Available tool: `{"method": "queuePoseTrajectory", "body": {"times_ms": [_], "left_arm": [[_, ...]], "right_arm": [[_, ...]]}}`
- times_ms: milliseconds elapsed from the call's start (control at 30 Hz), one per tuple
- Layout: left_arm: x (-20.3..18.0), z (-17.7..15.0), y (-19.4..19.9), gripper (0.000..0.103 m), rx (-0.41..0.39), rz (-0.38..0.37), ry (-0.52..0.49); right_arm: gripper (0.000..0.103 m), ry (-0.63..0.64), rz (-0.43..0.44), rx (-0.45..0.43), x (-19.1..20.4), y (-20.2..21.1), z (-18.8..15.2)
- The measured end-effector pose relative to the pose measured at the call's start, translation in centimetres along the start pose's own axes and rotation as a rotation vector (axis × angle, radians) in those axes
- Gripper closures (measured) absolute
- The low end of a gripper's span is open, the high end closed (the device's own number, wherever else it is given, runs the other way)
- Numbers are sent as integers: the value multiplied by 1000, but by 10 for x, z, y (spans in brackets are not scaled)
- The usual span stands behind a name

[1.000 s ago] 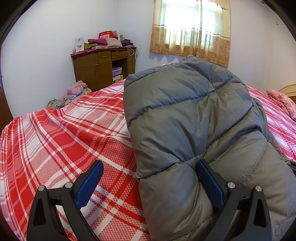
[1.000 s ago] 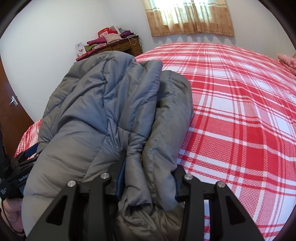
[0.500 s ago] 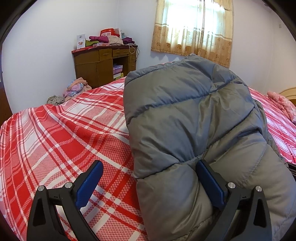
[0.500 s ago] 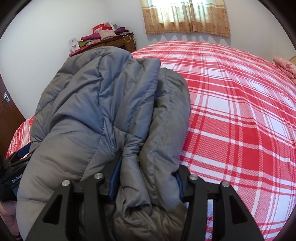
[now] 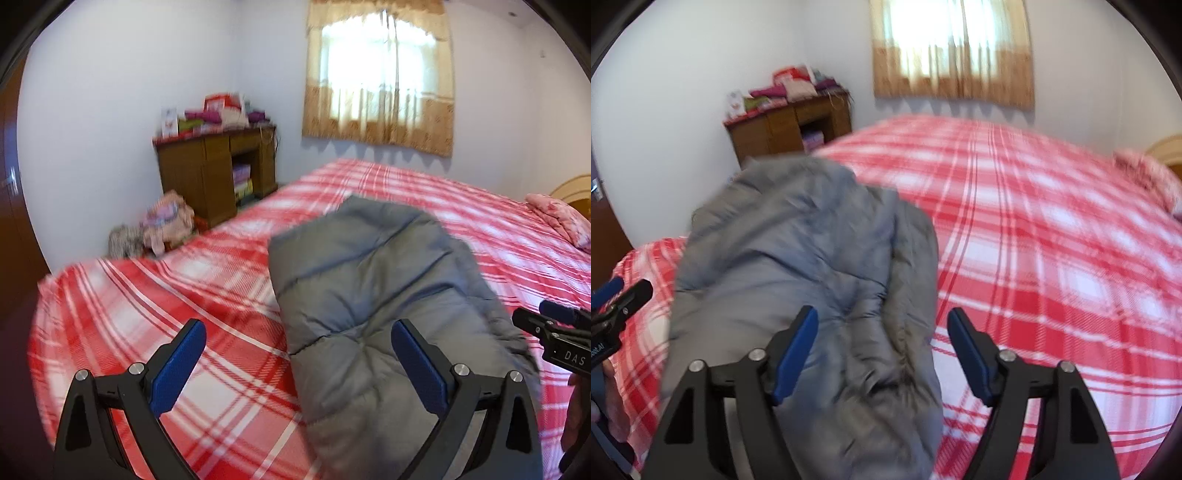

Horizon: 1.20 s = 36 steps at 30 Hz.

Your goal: Fold large clothes

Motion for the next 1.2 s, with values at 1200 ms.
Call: {"method": "queuePoseTrajectory", "body": {"times_ms": [1200], "left_arm": [[-5,47,99,2,-129,-8,-47]], "right_arm": [[17,73,72,-208,44,120,34]]}}
Point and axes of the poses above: each gripper's, at about its wrist camera, not at the fingertips, and y roughly against the way its jaws point, x to its left, z to its top, the point moved 10 cm from there along -y, roughly the way its jaws point, and after that the axes turned 11 degrees about -x, right-handed, at the moved point
